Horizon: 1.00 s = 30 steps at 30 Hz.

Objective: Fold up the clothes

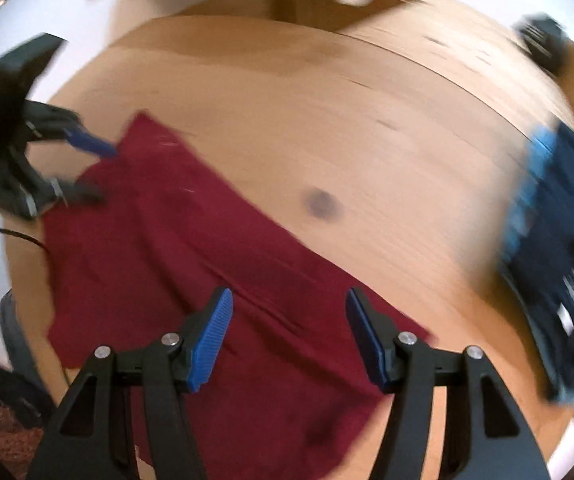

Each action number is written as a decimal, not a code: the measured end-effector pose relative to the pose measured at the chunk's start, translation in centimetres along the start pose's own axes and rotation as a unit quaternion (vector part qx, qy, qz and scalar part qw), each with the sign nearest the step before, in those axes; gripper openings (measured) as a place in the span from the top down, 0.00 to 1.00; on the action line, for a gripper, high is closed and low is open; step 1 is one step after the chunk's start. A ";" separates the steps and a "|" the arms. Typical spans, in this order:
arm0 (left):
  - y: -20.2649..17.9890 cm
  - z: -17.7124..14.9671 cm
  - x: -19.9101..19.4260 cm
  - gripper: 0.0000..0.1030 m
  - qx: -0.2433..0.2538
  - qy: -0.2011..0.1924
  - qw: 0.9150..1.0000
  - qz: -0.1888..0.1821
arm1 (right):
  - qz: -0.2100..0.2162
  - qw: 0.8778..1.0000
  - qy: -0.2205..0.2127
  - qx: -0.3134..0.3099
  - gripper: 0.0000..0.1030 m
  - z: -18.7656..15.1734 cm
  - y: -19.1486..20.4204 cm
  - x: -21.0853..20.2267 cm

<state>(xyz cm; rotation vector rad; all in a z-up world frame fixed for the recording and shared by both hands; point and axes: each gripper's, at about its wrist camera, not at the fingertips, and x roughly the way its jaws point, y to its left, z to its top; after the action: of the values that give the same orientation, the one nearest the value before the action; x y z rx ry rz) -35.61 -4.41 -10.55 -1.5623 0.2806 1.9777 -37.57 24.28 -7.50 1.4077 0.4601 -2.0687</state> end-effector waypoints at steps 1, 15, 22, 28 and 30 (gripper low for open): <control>-0.1 -0.5 0.4 0.42 0.002 0.011 1.000 0.003 | 0.003 1.000 0.002 -0.023 0.46 1.0 1.0 0.7; 1.5 -3.9 0.0 0.37 0.012 0.035 0.999 0.005 | 0.026 0.976 0.060 -0.210 0.94 6.2 8.1 5.7; 3.1 -5.5 -1.3 0.36 0.014 0.019 1.000 -0.020 | 0.016 0.968 0.095 -0.230 0.91 6.5 9.2 6.3; 4.6 -6.6 -2.3 0.36 0.006 0.013 0.999 -0.041 | 0.030 0.962 0.115 -0.246 0.63 6.8 9.8 6.1; 4.8 -6.9 -2.5 0.36 0.009 0.012 0.999 -0.039 | 0.034 0.958 0.127 -0.254 0.63 6.6 10.3 6.5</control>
<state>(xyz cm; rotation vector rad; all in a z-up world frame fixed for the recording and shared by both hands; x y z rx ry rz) -32.37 -12.55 -11.05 -1.5634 0.2422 1.8928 -37.46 10.83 -10.52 1.3451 0.9582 -1.5618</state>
